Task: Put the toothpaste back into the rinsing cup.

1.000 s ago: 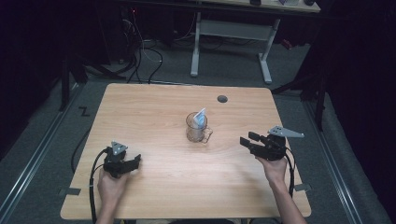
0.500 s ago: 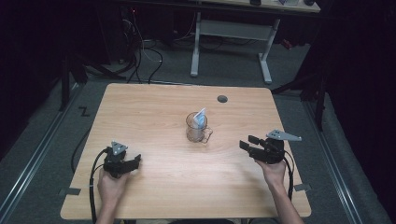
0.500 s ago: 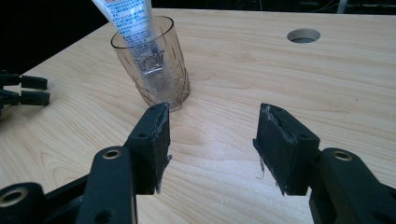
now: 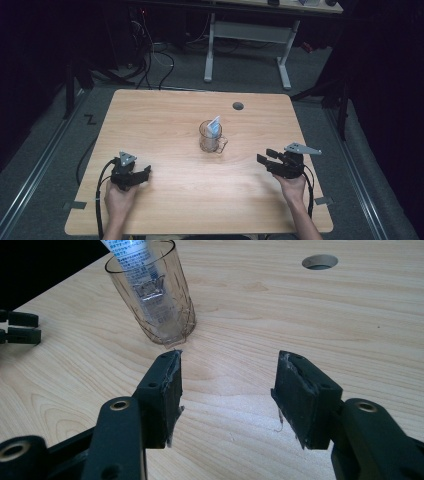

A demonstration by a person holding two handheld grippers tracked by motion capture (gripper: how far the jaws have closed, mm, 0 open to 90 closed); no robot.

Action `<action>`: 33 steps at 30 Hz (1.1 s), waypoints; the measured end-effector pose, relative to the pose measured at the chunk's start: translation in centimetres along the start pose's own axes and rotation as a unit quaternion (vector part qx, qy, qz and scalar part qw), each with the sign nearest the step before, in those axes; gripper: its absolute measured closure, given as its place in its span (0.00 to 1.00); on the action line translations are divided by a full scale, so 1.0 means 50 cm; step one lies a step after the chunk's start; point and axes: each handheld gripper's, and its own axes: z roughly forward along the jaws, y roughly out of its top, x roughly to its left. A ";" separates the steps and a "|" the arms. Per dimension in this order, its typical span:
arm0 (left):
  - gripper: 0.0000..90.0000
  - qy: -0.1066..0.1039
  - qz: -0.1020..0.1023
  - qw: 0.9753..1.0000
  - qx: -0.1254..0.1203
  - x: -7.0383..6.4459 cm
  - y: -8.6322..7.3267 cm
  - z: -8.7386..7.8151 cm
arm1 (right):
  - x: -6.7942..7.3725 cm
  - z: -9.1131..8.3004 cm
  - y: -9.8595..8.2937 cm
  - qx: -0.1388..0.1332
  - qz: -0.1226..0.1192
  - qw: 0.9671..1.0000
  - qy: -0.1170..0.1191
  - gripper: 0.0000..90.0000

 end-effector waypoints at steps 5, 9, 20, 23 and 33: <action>0.33 0.000 0.000 1.000 0.000 0.000 0.000 0.000 | -0.002 0.003 -0.008 0.005 0.001 1.000 -0.004 0.50; 0.33 0.000 0.000 1.000 0.000 0.000 0.000 0.000 | -0.005 0.007 -0.015 0.009 0.006 1.000 -0.009 0.50; 0.33 0.000 0.000 1.000 0.000 0.000 0.000 0.000 | -0.010 0.024 -0.035 0.027 0.003 0.999 -0.024 0.50; 0.33 0.000 0.000 1.000 0.000 0.000 0.000 0.000 | -0.013 0.029 -0.042 0.033 0.004 0.999 -0.027 0.50; 0.33 0.000 0.000 1.000 0.000 0.000 0.000 0.000 | -0.015 0.045 -0.057 0.050 -0.004 0.998 -0.044 0.50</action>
